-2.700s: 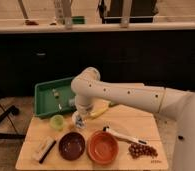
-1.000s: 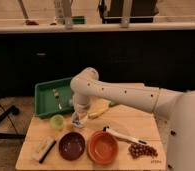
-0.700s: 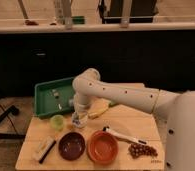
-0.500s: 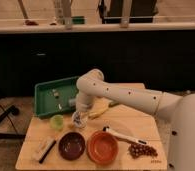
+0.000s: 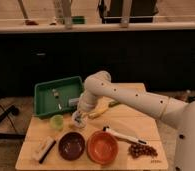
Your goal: Place towel in paper cup
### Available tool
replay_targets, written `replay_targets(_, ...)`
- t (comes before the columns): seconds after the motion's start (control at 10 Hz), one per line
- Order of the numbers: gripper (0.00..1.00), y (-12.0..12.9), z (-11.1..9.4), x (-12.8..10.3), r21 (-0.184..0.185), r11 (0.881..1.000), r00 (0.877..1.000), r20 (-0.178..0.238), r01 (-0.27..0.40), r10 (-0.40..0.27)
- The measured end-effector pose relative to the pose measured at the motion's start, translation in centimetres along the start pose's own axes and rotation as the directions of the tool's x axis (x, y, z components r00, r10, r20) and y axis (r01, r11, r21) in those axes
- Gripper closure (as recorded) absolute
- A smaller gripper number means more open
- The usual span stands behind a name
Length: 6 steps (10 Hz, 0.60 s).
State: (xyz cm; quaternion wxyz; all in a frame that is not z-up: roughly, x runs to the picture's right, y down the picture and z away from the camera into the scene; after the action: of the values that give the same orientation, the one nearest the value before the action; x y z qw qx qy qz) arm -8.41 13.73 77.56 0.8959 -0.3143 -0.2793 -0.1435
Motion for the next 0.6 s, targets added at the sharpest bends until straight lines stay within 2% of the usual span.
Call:
replay_targets(0.2, 1.0, -0.06, 0.01, -0.1, 0.011, 1.0, 1.0, 0.027, 0.0, -0.001)
replay_targets(0.6, 1.0, -0.14, 0.08, -0.05, 0.017, 1.0, 1.0, 0.02, -0.008, 0.008)
